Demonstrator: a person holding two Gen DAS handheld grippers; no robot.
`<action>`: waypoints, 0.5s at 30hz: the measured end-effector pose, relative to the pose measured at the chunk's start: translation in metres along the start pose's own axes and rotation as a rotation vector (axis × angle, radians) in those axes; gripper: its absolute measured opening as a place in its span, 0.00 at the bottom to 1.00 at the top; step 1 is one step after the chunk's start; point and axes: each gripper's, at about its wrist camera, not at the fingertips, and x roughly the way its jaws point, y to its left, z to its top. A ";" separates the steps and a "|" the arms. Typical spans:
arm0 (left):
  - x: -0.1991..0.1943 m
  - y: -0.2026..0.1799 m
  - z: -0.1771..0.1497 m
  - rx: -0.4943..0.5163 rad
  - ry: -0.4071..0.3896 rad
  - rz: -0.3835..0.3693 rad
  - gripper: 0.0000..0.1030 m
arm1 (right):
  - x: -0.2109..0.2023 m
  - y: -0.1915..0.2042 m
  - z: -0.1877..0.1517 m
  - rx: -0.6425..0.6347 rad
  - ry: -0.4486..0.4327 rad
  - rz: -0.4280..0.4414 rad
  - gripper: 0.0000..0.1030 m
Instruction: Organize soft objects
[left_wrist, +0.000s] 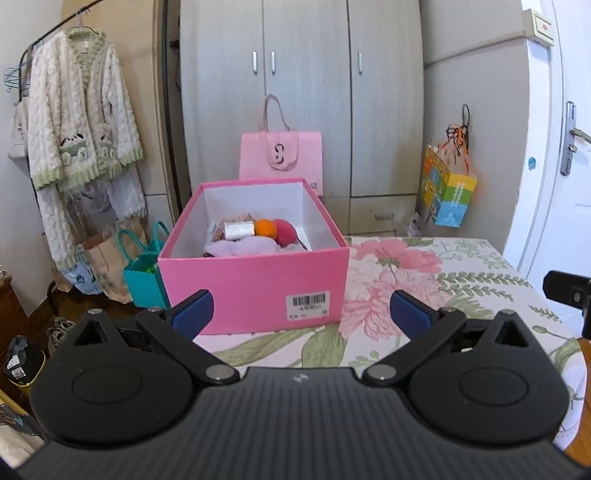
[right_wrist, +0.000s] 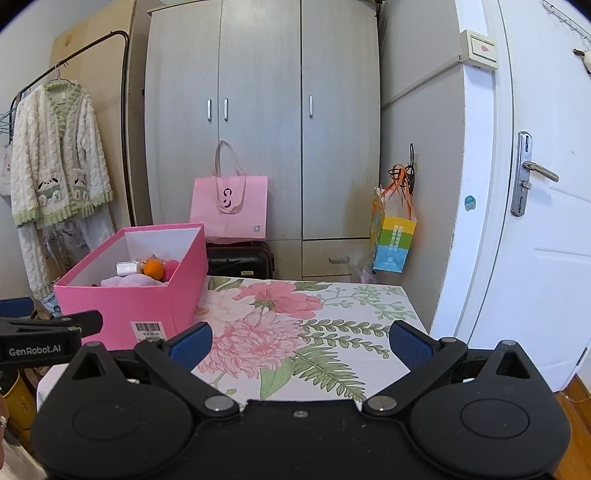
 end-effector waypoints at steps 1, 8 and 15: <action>0.000 -0.001 -0.001 0.001 0.006 -0.003 1.00 | 0.000 0.001 0.000 -0.002 0.000 0.000 1.00; -0.001 -0.004 -0.003 0.006 0.009 -0.013 1.00 | 0.000 0.003 -0.001 -0.013 0.003 0.007 1.00; -0.002 -0.005 -0.003 0.009 0.005 -0.006 1.00 | 0.000 0.003 -0.002 -0.014 0.004 0.007 1.00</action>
